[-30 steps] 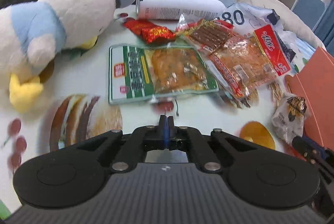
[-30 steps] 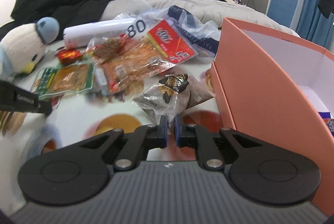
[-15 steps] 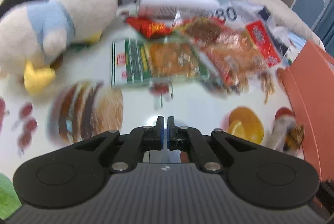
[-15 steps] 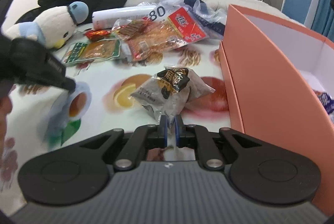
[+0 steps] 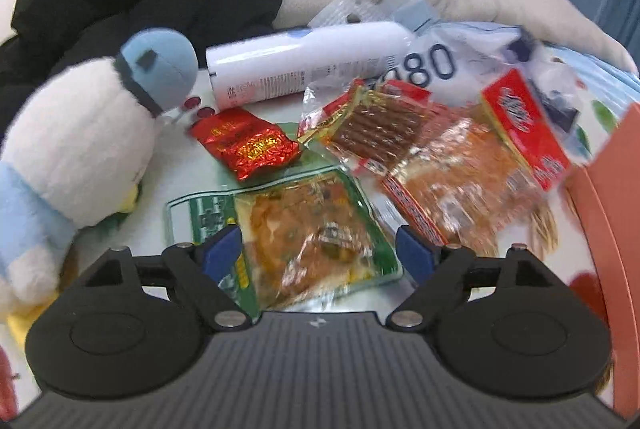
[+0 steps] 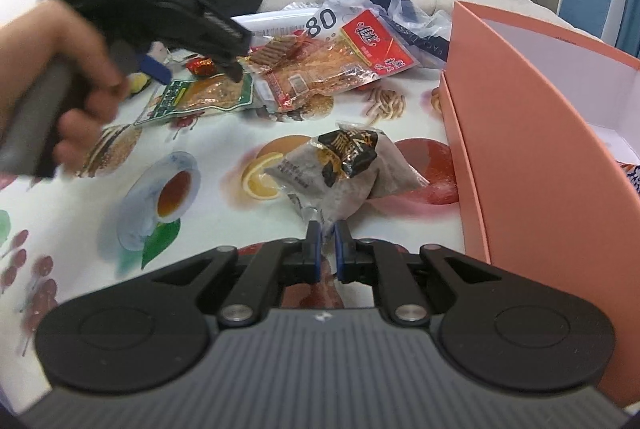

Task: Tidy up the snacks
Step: 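Grasp the green pickled-vegetable pack with left tool while right tool grasps silver-wrapped snack, then lift and carry the green pack with left tool while right tool carries silver snack to box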

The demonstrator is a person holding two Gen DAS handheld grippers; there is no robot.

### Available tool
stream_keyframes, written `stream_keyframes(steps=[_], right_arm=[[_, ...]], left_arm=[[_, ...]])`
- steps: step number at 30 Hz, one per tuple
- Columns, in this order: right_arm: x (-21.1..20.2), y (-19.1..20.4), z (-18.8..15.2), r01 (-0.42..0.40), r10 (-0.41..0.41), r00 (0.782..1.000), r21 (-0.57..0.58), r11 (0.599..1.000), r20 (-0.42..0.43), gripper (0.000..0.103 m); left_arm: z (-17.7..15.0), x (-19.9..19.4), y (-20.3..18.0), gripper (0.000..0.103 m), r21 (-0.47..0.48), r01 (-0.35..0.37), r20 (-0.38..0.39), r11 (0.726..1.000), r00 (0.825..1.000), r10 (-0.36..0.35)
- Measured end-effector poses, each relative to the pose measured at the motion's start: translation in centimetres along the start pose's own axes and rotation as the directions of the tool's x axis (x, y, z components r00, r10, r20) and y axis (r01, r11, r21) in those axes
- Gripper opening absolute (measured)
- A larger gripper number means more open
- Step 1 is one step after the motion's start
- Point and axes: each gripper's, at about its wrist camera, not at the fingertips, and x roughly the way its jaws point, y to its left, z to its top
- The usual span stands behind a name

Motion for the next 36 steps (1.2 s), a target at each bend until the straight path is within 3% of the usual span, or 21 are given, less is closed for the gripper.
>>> stream_keyframes(steps=[2, 4, 8, 18, 24, 36], right_arm=[[0.1, 0.0, 0.0, -0.006, 0.006, 1.000, 0.000, 1.000, -0.003, 0.010], [0.1, 0.0, 0.0, -0.010, 0.010, 1.000, -0.001, 1.000, -0.002, 0.010], [-0.1, 0.1, 0.0, -0.012, 0.012, 1.000, -0.010, 1.000, -0.001, 0.010], [-1.1, 0.3, -0.3, -0.013, 0.013, 1.000, -0.035, 0.999, -0.003, 0.010], [-2.3, 0.9, -0.9, -0.027, 0.026, 1.000, -0.071, 0.997, -0.015, 0.010], [-5.7, 0.9, -3.1, -0.083, 0.075, 0.995, -0.121, 0.989, -0.067, 0.010]], left_arm=[[0.5, 1.4, 0.2, 0.087, -0.062, 0.039, -0.041, 0.997, 0.998, -0.041], [0.6, 2.7, 0.1, 0.089, -0.096, -0.023, -0.078, 0.995, 0.997, 0.016], [0.8, 3.5, -0.7, 0.089, -0.056, -0.070, -0.093, 0.996, 0.994, 0.065], [-0.2, 1.9, -0.2, 0.063, -0.057, -0.089, -0.100, 0.994, 0.992, 0.083], [-3.2, -0.7, 0.2, 0.059, -0.030, -0.090, -0.100, 0.995, 0.991, 0.087], [-11.9, -9.0, 2.4, 0.056, -0.087, -0.063, -0.096, 0.994, 0.994, 0.054]])
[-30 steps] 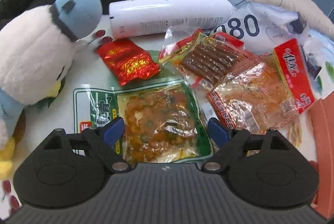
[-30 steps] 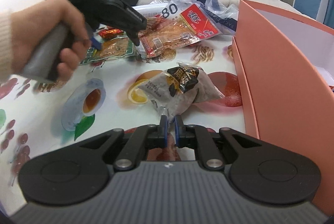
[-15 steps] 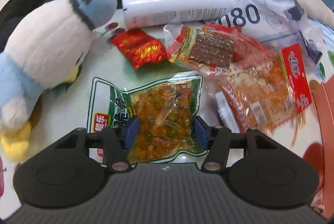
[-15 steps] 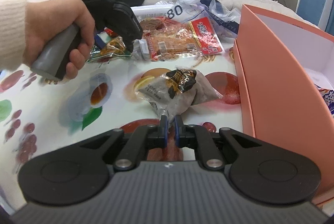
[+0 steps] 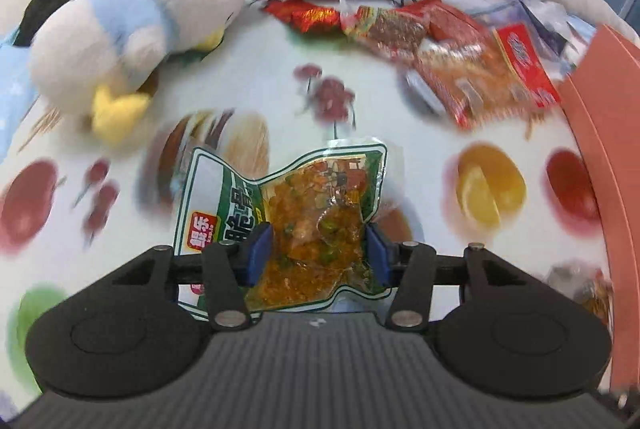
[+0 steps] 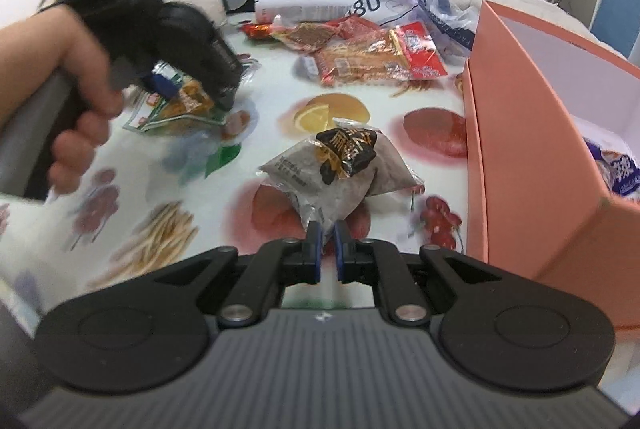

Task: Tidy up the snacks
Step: 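Lift and carry the green pack with left tool while right tool carries silver snack to box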

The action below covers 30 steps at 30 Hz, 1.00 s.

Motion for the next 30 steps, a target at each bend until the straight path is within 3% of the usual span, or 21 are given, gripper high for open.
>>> stream_keyframes(steps=[12, 22, 23, 24, 26, 30], right_arm=[[-4.0, -0.2, -2.3, -0.104, 0.103, 0.994, -0.054, 0.993, -0.024, 0.007], [-4.5, -1.0, -1.6, -0.086, 0.084, 0.993, 0.020, 0.996, 0.089, 0.012], [-4.4, -1.0, -1.5, -0.088, 0.085, 0.992, 0.027, 0.996, 0.097, 0.026], [-4.3, -1.1, -1.4, -0.092, 0.088, 0.991, 0.029, 0.995, 0.103, 0.053], [-4.2, -1.0, -1.2, -0.083, 0.078, 0.989, 0.036, 0.996, 0.129, 0.078], [-3.4, -0.8, -0.9, -0.073, 0.067, 0.984, 0.031, 0.997, 0.163, 0.075]], left_arm=[[-7.7, -6.2, 1.2, 0.056, -0.078, 0.060, 0.030, 0.995, 0.998, -0.058], [-8.6, -6.8, 1.5, 0.056, -0.075, 0.071, 0.043, 0.995, 0.997, -0.068], [-8.6, -6.7, 1.5, 0.056, -0.073, 0.072, 0.044, 0.995, 0.997, -0.068], [-8.6, -6.7, 1.6, 0.056, -0.073, 0.073, 0.045, 0.995, 0.997, -0.070], [-8.7, -6.6, 1.6, 0.056, -0.076, 0.077, 0.047, 0.994, 0.996, -0.073], [-8.9, -6.6, 1.9, 0.056, -0.083, 0.088, 0.055, 0.993, 0.995, -0.083]])
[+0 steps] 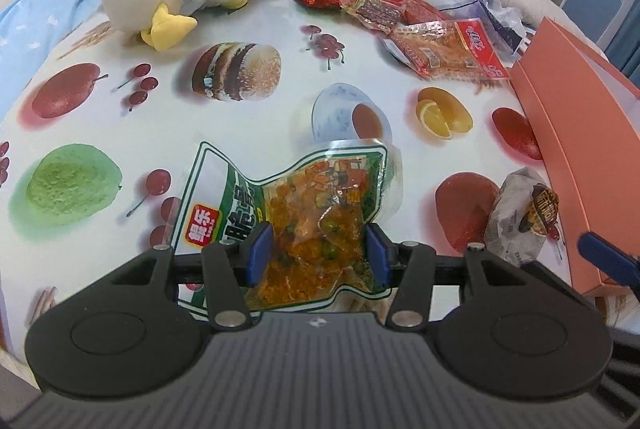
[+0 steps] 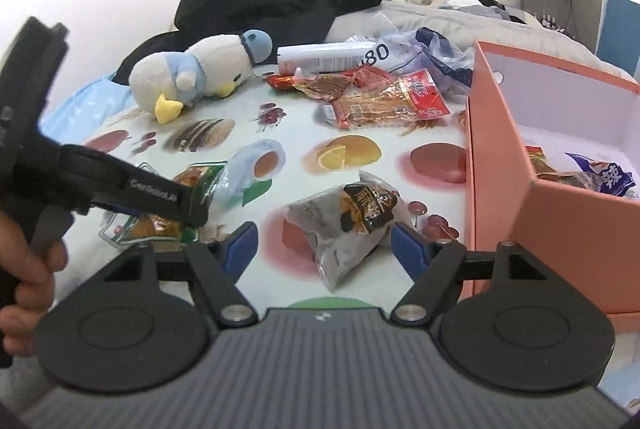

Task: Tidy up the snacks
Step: 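Lift and carry the green pack with left tool while right tool carries silver snack to box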

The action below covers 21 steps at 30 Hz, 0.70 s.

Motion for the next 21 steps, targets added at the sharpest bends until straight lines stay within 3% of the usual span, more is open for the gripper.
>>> stream_keyframes(steps=[9, 14, 19, 20, 21], right_arm=[[3.6, -0.1, 1.4, 0.089, -0.089, 0.996, -0.004, 0.996, 0.011, 0.079], [5.8, 0.3, 1.0, 0.125, -0.127, 0.991, -0.048, 0.991, -0.051, 0.082], [6.8, 0.5, 0.7, 0.108, -0.117, 0.989, -0.096, 0.990, -0.092, 0.084], [7.4, 0.6, 0.7, 0.106, -0.121, 0.983, -0.111, 0.988, -0.141, 0.080], [7.5, 0.3, 0.6, 0.086, -0.096, 0.985, -0.077, 0.993, -0.144, 0.069]], left_arm=[[0.0, 0.2, 0.2, 0.056, 0.007, 0.018, -0.004, 1.000, 1.000, -0.018], [0.0, 0.3, -0.1, 0.056, 0.031, 0.008, -0.010, 0.999, 1.000, -0.007], [0.1, 0.2, 0.0, 0.056, 0.022, 0.012, -0.013, 1.000, 1.000, -0.012], [0.2, 0.2, 0.1, 0.056, 0.018, 0.014, -0.013, 1.000, 1.000, -0.014], [0.2, 0.1, 0.1, 0.056, 0.016, 0.015, -0.013, 1.000, 1.000, -0.015]])
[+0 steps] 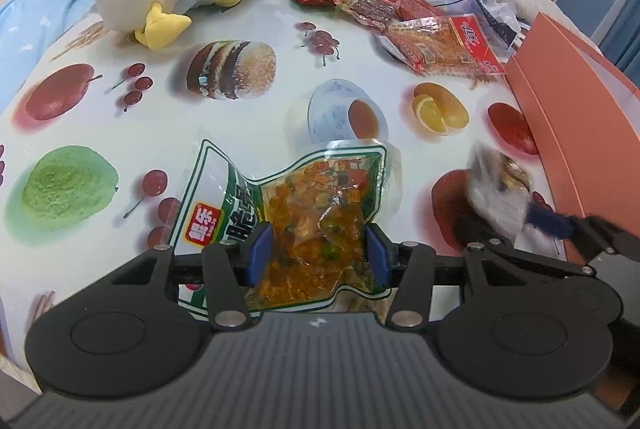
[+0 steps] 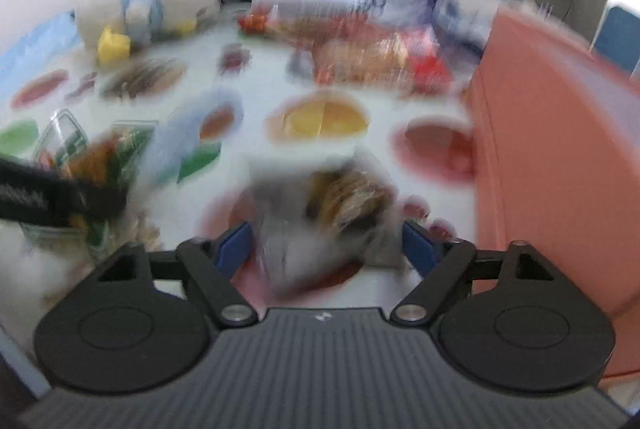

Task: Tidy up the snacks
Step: 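Lift and carry the green pack with left tool while right tool carries silver snack to box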

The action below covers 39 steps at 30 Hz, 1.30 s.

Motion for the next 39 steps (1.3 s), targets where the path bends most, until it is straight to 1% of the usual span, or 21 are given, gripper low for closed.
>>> stream_keyframes(steps=[1, 2, 3, 4, 8, 16, 20, 23, 27, 34, 39], right_arm=[[0.0, -0.4, 0.0, -0.035, 0.035, 0.999, 0.024, 0.999, -0.006, 0.063], [-0.1, -0.5, 0.2, -0.052, 0.052, 0.999, 0.030, 0.998, -0.004, 0.044], [-0.4, -0.2, 0.3, -0.047, 0.047, 0.999, 0.011, 0.999, 0.001, 0.034], [-0.5, 0.0, 0.3, -0.037, 0.037, 0.999, -0.011, 0.999, 0.004, 0.032], [-1.0, 0.4, -0.1, -0.034, 0.034, 0.999, -0.041, 0.999, 0.022, 0.031], [-2.9, -0.1, -0.5, -0.049, 0.050, 0.999, -0.045, 0.998, 0.015, 0.026], [-4.6, -0.2, -0.4, -0.061, 0.062, 0.997, -0.039, 0.997, 0.035, 0.026], [-6.2, -0.4, 0.1, -0.071, 0.072, 0.996, -0.023, 0.997, 0.060, 0.026], [-8.5, -0.7, 0.9, -0.087, 0.087, 0.992, -0.005, 0.996, 0.092, 0.026], [-12.4, -1.8, 2.2, -0.082, 0.075, 0.987, 0.041, 0.996, 0.141, 0.026], [-14.8, -3.1, 2.3, -0.060, 0.047, 0.984, 0.070, 0.996, 0.174, 0.026]], left_arm=[[0.0, -0.1, 0.0, 0.055, -0.003, 0.001, 0.001, 1.000, 1.000, -0.001], [0.0, -0.1, 0.1, 0.055, -0.006, 0.002, 0.002, 1.000, 1.000, -0.002], [0.0, -0.2, 0.1, 0.055, -0.009, 0.002, 0.003, 1.000, 1.000, -0.002], [0.0, -0.2, 0.2, 0.055, -0.012, 0.002, 0.003, 1.000, 1.000, -0.002], [0.0, -0.6, 0.3, 0.055, -0.025, 0.005, 0.003, 1.000, 1.000, -0.005], [0.0, -2.5, -0.1, 0.055, -0.022, 0.014, 0.016, 1.000, 1.000, -0.014], [0.3, -4.2, -0.3, 0.055, -0.016, 0.017, 0.039, 1.000, 0.999, -0.017], [0.7, -5.7, -0.9, 0.054, 0.005, 0.012, 0.060, 1.000, 0.998, -0.013], [1.1, -8.0, -1.7, 0.053, 0.023, 0.023, 0.097, 0.999, 0.995, -0.025], [1.6, -11.4, -3.3, 0.053, 0.047, 0.065, 0.145, 0.997, 0.987, -0.071], [2.0, -13.3, -4.9, 0.052, 0.080, 0.102, 0.171, 0.992, 0.979, -0.114]])
